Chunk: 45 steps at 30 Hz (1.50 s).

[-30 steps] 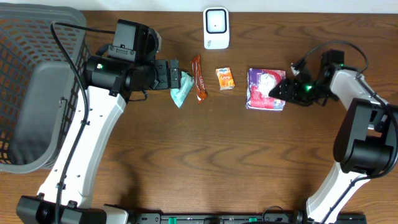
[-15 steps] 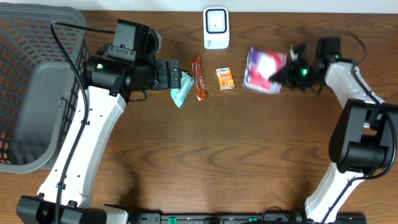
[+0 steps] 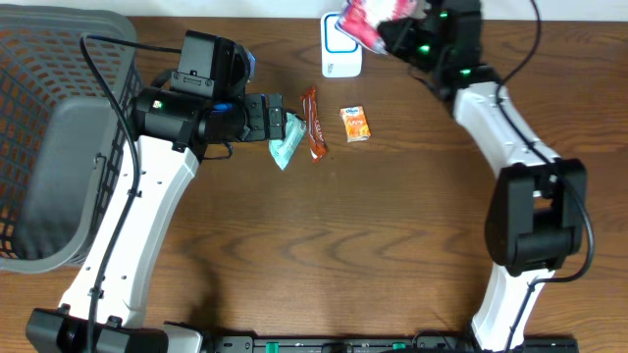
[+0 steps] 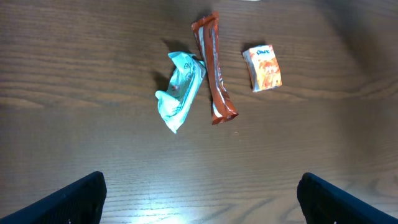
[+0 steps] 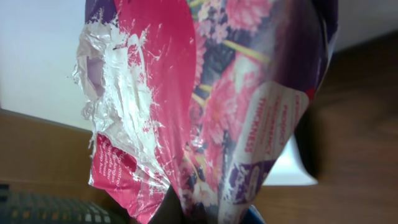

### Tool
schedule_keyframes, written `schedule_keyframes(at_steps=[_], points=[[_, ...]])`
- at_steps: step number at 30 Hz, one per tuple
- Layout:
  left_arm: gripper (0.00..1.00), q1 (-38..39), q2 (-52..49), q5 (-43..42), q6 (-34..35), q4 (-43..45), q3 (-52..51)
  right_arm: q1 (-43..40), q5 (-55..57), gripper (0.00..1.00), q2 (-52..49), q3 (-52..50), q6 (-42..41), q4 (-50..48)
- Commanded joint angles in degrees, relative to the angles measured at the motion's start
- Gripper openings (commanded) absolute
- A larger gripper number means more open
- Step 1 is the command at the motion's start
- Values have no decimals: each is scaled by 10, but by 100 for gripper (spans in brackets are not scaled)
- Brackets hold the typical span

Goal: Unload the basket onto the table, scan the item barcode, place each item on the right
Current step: 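Hold the snack box barcode up to the white scanner, then carry the snack box to the right back corner and release it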

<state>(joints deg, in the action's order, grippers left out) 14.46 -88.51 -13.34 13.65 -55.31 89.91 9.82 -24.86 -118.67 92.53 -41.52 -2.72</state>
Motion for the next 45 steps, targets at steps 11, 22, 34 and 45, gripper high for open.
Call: schedule_keyframes(at_steps=[11, 22, 34, 45], points=[[98, 0, -2, 2, -3, -1, 4, 12, 30, 1, -31, 9, -17, -58], [98, 0, -2, 1, -3, -1, 4, -184, 97, 1, 17, 9, -87, 157], [98, 0, -2, 1, -3, -1, 4, -330, 158, 5, 13, 3, -178, 198], [98, 0, -2, 2, -3, -1, 4, -310, 86, 82, 5, 4, -78, 163]])
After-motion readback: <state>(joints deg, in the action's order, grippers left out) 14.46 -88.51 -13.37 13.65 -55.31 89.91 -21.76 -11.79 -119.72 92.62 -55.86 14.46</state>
